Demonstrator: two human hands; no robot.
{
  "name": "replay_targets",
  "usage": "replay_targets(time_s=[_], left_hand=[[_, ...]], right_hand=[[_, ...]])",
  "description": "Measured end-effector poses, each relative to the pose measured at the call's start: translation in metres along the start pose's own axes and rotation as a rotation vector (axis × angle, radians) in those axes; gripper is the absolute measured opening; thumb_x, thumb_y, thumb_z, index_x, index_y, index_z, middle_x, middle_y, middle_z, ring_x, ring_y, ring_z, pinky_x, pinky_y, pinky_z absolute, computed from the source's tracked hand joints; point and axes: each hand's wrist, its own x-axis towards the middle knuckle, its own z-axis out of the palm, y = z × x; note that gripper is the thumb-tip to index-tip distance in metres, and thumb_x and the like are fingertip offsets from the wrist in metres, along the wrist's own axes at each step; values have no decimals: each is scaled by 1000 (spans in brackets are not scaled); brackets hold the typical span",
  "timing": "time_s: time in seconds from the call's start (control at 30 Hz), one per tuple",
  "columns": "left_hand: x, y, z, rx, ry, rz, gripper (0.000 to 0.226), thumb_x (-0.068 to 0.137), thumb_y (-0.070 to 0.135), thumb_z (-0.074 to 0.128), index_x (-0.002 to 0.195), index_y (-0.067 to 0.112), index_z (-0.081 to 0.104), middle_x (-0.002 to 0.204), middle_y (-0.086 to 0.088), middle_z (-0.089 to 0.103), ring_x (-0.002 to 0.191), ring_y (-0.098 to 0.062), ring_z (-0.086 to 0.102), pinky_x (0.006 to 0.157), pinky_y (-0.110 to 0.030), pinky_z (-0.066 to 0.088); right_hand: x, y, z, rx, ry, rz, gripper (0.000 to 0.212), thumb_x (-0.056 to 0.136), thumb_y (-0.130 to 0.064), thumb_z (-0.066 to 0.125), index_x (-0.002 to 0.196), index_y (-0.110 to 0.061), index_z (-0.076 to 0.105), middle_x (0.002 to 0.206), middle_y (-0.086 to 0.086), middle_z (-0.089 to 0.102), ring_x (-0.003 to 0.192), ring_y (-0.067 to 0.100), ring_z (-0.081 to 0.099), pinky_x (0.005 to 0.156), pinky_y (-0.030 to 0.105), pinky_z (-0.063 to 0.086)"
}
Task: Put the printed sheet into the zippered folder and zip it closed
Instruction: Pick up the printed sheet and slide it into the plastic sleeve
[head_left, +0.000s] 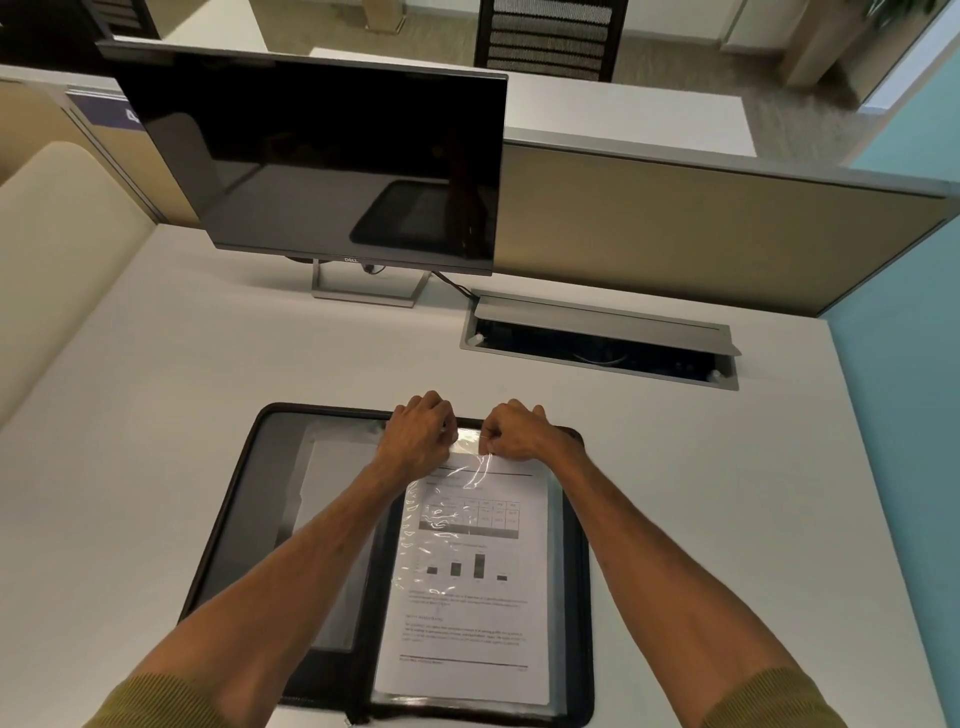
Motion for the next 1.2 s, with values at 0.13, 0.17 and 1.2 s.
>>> replay_targets(time_s=[0.13,0.17,1.2], left_hand=[[-7,4,-3,-21,-13,-15,20,106,23,55,123,16,63,129,-2,60,118,-21,59,105,-40,51],[-10,5,-3,-23,-18,-13,22,107,22,54,127,17,61,132,-2,58,122,-22,59,107,-41,50],[-278,-49,12,124,-46,-417,69,111,40,42,169,15,14,177,-15,-14,165,-36,2,132,-57,17]], right_hand=[[-11,-5,3,-47,77,4,18,102,-20,65,116,-17,76,124,5,70,131,25,51,119,54,33],[-15,-7,5,-67,124,-2,21,102,-18,65,122,-20,73,128,4,68,132,25,50,117,52,35],[-189,-71,166,-42,320,-45,90,97,-13,62,169,-23,9,170,3,26,161,24,22,134,53,13]])
